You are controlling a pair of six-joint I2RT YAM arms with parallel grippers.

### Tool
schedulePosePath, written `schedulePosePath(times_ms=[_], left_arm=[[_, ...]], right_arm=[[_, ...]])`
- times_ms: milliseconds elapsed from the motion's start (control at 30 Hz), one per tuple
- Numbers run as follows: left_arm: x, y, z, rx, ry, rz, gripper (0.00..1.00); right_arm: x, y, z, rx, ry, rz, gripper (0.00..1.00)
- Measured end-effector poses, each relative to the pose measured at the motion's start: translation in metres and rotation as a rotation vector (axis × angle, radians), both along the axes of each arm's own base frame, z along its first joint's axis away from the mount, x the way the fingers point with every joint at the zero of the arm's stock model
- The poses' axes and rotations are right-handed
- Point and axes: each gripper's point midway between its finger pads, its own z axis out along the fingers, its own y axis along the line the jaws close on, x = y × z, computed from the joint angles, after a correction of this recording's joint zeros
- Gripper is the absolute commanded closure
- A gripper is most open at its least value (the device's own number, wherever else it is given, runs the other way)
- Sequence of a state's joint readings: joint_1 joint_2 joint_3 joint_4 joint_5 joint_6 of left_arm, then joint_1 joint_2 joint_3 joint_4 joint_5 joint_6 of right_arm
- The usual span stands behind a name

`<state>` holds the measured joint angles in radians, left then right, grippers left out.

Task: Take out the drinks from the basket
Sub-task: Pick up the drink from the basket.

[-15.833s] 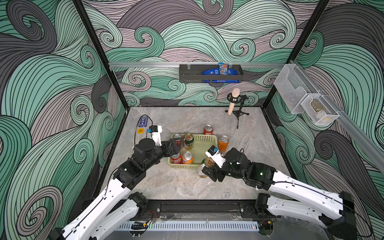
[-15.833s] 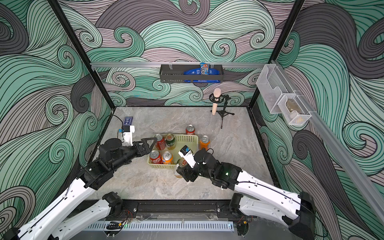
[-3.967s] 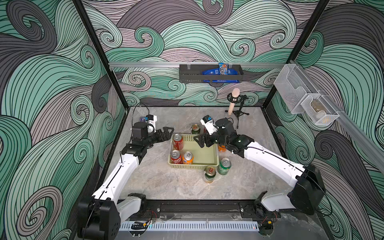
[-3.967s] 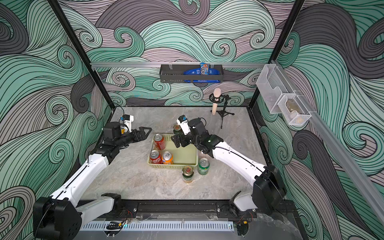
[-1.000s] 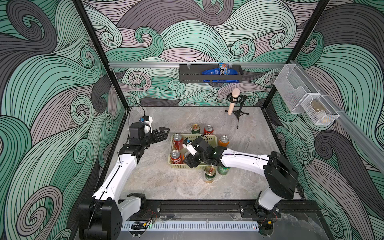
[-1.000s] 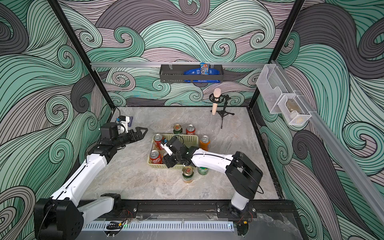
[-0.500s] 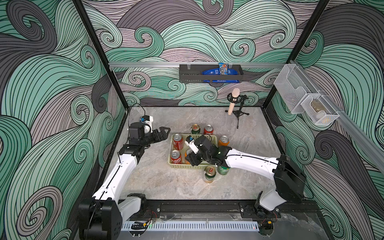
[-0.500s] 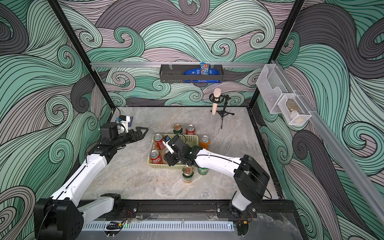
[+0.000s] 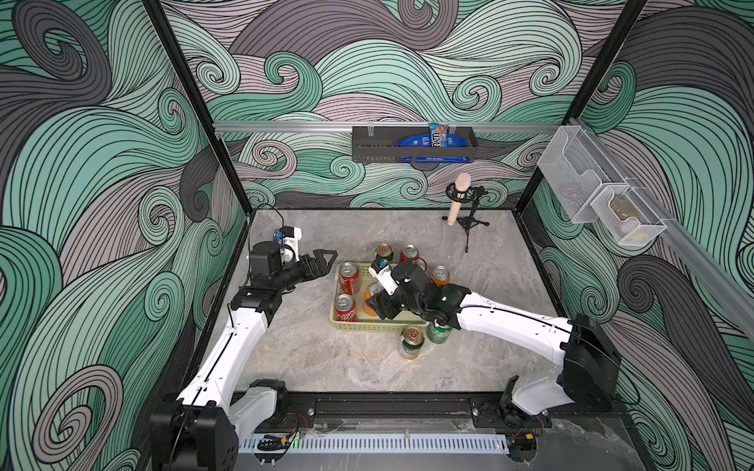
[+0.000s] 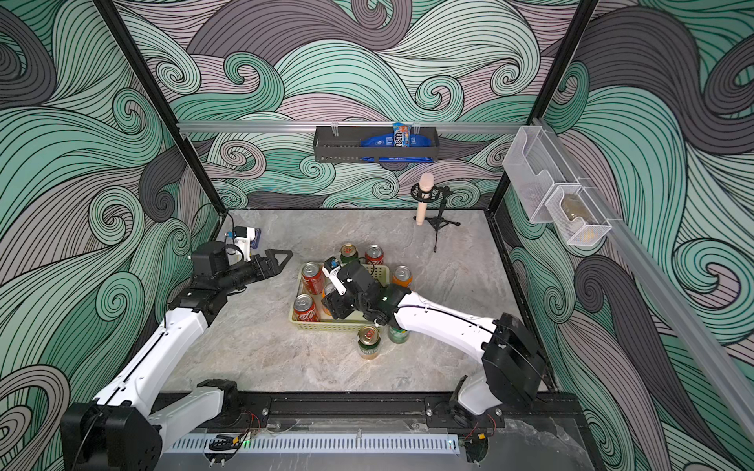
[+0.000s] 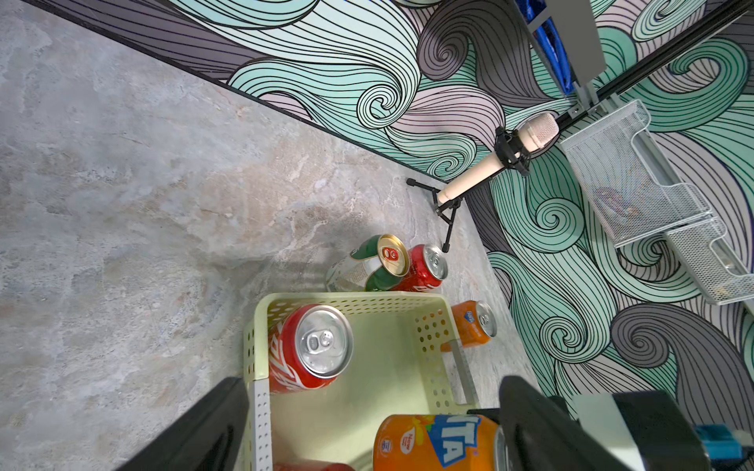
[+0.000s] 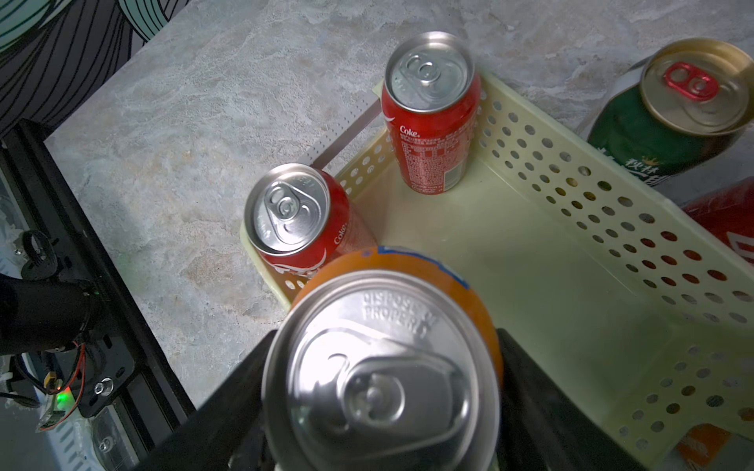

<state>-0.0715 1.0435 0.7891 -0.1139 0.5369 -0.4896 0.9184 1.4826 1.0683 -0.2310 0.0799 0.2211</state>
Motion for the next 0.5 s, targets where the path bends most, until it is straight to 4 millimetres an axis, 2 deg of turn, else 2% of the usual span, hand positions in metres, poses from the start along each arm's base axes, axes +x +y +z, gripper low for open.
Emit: schedulePosePath(times_ms=[267, 500], left_arm=[[-0.018, -0.021, 0.005, -0.010, 0.016, -0.074, 0.01], [-0.031, -0.045, 0.020, -0.014, 0.003, -0.145, 0.01]], right_arm=[[-0.002, -0.003, 0.017, 0.037, -0.019, 0.002, 0.48], [-0.005, -0.006, 0.031, 0.063, -0.036, 0.005, 0.49]])
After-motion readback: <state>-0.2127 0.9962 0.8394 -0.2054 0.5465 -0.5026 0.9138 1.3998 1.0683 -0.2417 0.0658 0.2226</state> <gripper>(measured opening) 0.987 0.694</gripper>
